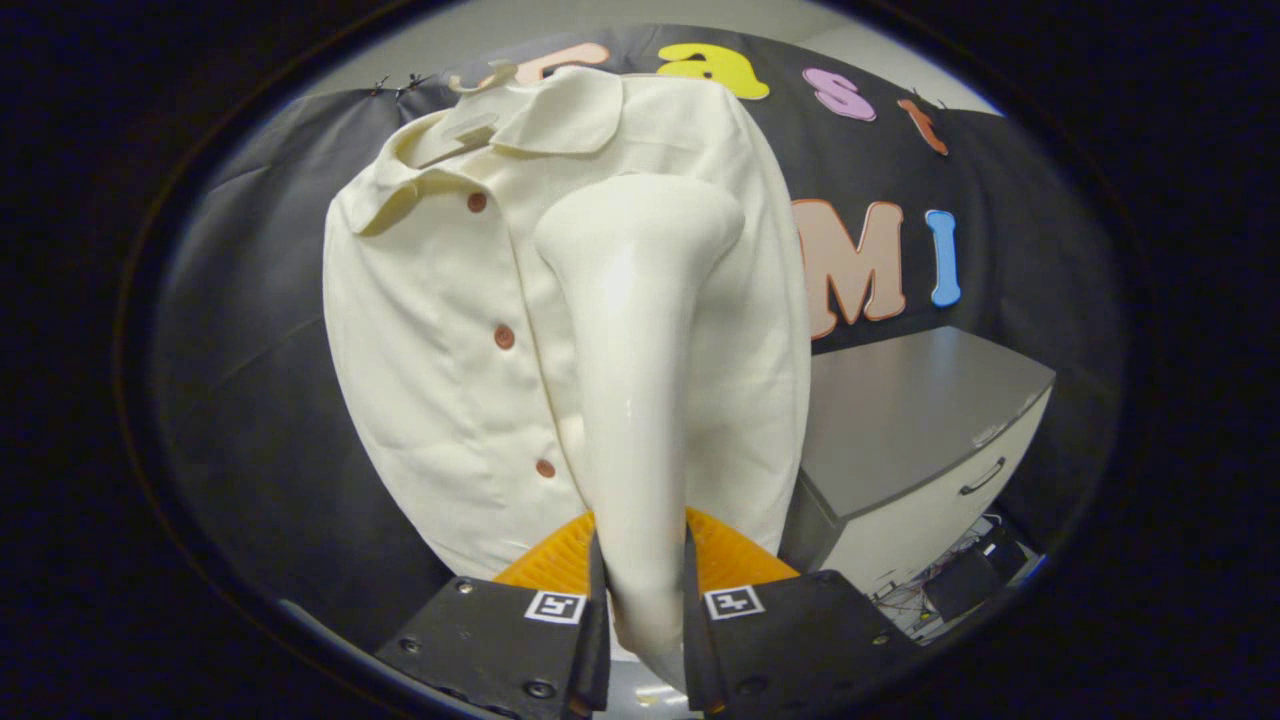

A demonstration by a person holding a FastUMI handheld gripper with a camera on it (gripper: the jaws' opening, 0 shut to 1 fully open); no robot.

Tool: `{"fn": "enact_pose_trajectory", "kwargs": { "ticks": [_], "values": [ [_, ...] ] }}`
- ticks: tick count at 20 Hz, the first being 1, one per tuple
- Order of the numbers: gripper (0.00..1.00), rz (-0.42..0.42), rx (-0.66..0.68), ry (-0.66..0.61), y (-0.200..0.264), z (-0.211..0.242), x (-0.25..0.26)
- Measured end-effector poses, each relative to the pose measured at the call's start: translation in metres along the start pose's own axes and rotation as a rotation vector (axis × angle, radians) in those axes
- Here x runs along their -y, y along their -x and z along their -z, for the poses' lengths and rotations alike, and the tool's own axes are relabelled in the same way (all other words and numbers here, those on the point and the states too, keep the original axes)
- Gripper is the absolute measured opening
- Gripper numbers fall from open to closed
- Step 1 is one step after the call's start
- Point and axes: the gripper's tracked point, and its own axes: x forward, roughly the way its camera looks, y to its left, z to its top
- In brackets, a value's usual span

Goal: Iron the clothes twice with a garment steamer, once on the left side and once on the right side.

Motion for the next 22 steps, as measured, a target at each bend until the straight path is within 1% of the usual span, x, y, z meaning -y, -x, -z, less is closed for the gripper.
{"fn": "enact_pose_trajectory", "kwargs": {
  "ticks": [10, 14, 20, 22],
  "values": [
    [0.29, 0.010, -0.143, -0.023, -0.029, 0.066, 0.026],
    [0.29, 0.014, -0.202, -0.025, -0.033, 0.093, 0.032],
    [0.30, 0.023, -0.327, -0.057, -0.030, 0.153, 0.041],
    [0.30, 0.026, -0.356, -0.060, -0.026, 0.166, 0.045]
  ]
}}
